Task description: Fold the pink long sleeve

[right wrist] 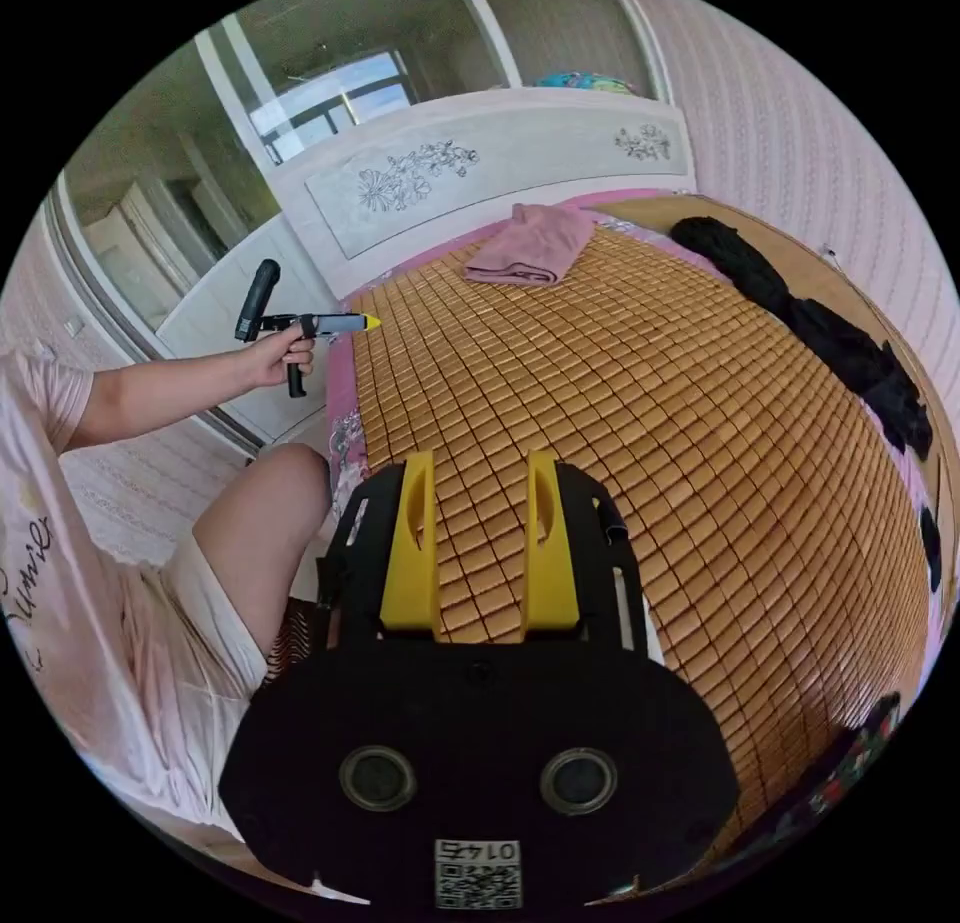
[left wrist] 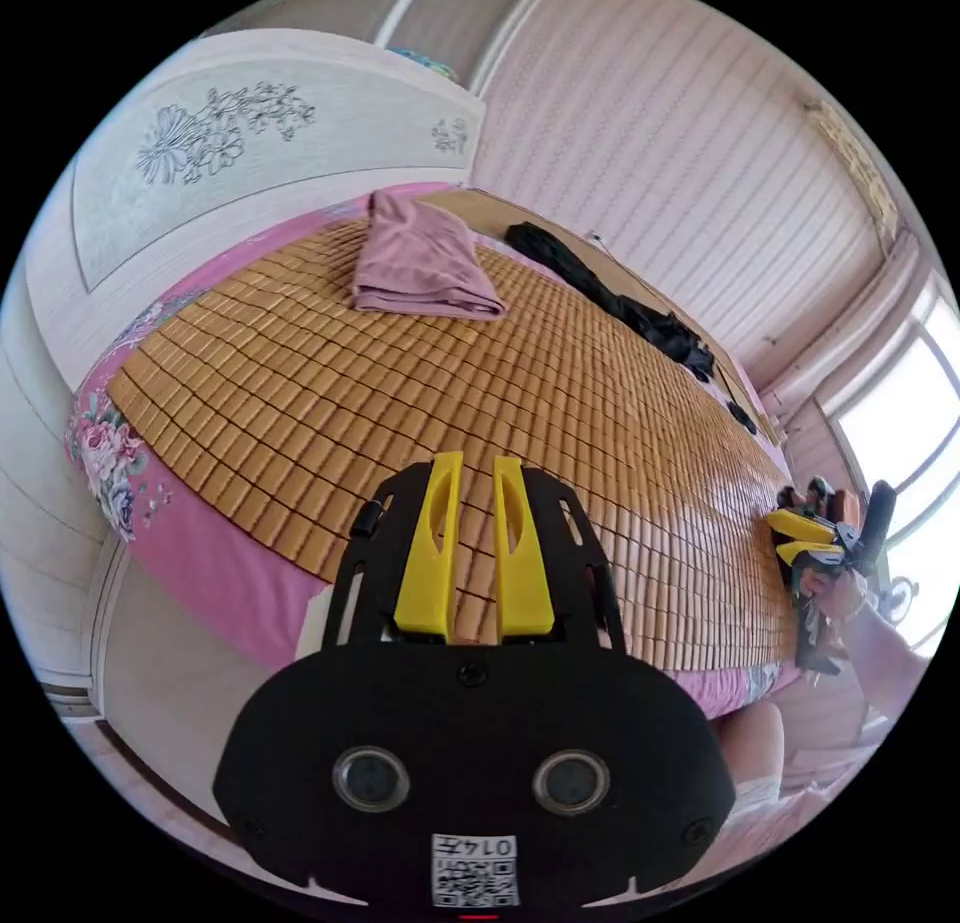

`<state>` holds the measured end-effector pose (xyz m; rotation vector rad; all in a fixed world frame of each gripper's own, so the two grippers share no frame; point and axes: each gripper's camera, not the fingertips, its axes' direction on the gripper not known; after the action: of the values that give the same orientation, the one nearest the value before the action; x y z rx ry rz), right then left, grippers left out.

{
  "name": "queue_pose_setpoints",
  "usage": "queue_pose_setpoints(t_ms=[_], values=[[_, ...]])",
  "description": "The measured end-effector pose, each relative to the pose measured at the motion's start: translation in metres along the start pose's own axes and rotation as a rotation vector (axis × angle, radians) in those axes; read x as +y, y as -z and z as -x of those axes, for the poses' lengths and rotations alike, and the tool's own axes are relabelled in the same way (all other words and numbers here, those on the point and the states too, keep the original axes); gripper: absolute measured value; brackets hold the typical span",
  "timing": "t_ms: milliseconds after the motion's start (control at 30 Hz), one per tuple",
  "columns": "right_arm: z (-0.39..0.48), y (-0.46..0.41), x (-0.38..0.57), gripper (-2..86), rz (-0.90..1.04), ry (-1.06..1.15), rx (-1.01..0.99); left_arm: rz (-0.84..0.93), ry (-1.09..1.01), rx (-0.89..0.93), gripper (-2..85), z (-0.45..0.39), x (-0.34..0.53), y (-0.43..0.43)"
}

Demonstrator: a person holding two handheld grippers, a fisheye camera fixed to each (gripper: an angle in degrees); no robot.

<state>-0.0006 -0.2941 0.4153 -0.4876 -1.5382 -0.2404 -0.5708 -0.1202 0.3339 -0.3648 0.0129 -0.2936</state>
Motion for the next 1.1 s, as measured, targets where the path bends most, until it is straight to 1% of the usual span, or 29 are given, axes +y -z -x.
queue_pose_setpoints(t_ms=[33, 67, 133, 200, 267, 333, 400, 467, 500, 567, 600, 633, 667, 733, 767, 833, 867, 933, 967, 1033, 1067, 1100], values=[[0.006, -0.024, -0.043, 12.4, 0.016, 0.064, 0.010, 0.005, 0.010, -0.006, 5.0, 0.011, -0.007, -0.002], [0.009, -0.035, -0.063, 12.1, 0.019, 0.097, 0.020, 0.006, 0.036, -0.011, 4.5, 0.030, -0.022, -0.005], [0.016, -0.079, -0.139, 11.5, 0.002, 0.195, 0.085, -0.036, 0.064, 0.012, 4.1, 0.055, -0.043, -0.008], [0.011, -0.112, -0.188, 11.6, -0.006, 0.199, 0.129, -0.045, 0.044, 0.022, 4.0, 0.075, -0.074, -0.020], [0.002, -0.147, -0.230, 11.6, 0.023, 0.186, 0.168, -0.026, 0.022, 0.002, 4.7, 0.084, -0.099, -0.035], [-0.016, -0.198, -0.275, 10.5, 0.132, 0.122, 0.229, 0.004, 0.046, -0.013, 5.7, 0.094, -0.122, -0.053], [-0.029, -0.231, -0.298, 9.8, 0.207, 0.064, 0.248, 0.023, 0.089, 0.008, 6.8, 0.107, -0.151, -0.077], [-0.039, -0.253, -0.312, 8.6, 0.193, 0.007, 0.291, 0.026, 0.068, -0.020, 8.1, 0.111, -0.168, -0.094], [-0.044, -0.262, -0.316, 8.5, 0.151, -0.021, 0.328, 0.073, 0.064, -0.037, 8.8, 0.112, -0.177, -0.109], [-0.057, -0.274, -0.318, 8.5, 0.120, -0.080, 0.391, 0.154, 0.066, -0.072, 8.1, 0.112, -0.186, -0.127], [-0.068, -0.288, -0.316, 8.1, 0.167, -0.139, 0.397, 0.140, 0.008, -0.114, 6.6, 0.106, -0.188, -0.127], [-0.072, -0.295, -0.313, 7.6, 0.186, -0.107, 0.347, 0.149, -0.012, -0.126, 5.7, 0.105, -0.189, -0.128], [-0.074, -0.293, -0.312, 6.5, 0.167, -0.100, 0.348, 0.163, -0.024, -0.131, 3.7, 0.105, -0.191, -0.124], [-0.079, -0.284, -0.307, 3.4, 0.187, -0.092, 0.310, 0.172, -0.011, -0.083, 1.1, 0.111, -0.189, -0.114], [-0.080, -0.278, -0.304, 2.9, 0.180, -0.093, 0.299, 0.149, -0.030, -0.049, 0.1, 0.112, -0.183, -0.101], [-0.082, -0.249, -0.282, 2.0, 0.139, -0.106, 0.201, 0.116, -0.087, -0.006, -0.6, 0.108, -0.167, -0.076], [-0.081, -0.241, -0.273, 1.8, 0.129, -0.112, 0.169, 0.095, -0.127, 0.022, -0.8, 0.103, -0.150, -0.055], [-0.070, -0.201, -0.222, 1.5, 0.097, -0.131, 0.044, 0.073, -0.176, 0.084, -0.9, 0.096, -0.114, -0.020], [-0.064, -0.192, -0.205, 1.6, 0.098, -0.123, 0.019, 0.066, -0.189, 0.145, -0.9, 0.093, -0.081, 0.005], [-0.033, -0.156, -0.131, 2.0, 0.128, -0.124, -0.104, 0.079, -0.174, 0.232, -1.0, 0.092, -0.026, 0.040], [-0.026, -0.149, -0.110, 2.2, 0.137, -0.140, -0.137, 0.084, -0.144, 0.279, -1.0, 0.091, 0.013, 0.062], [-0.011, -0.139, -0.070, 2.6, 0.171, -0.169, -0.181, 0.100, -0.112, 0.307, -1.0, 0.090, 0.050, 0.081]])
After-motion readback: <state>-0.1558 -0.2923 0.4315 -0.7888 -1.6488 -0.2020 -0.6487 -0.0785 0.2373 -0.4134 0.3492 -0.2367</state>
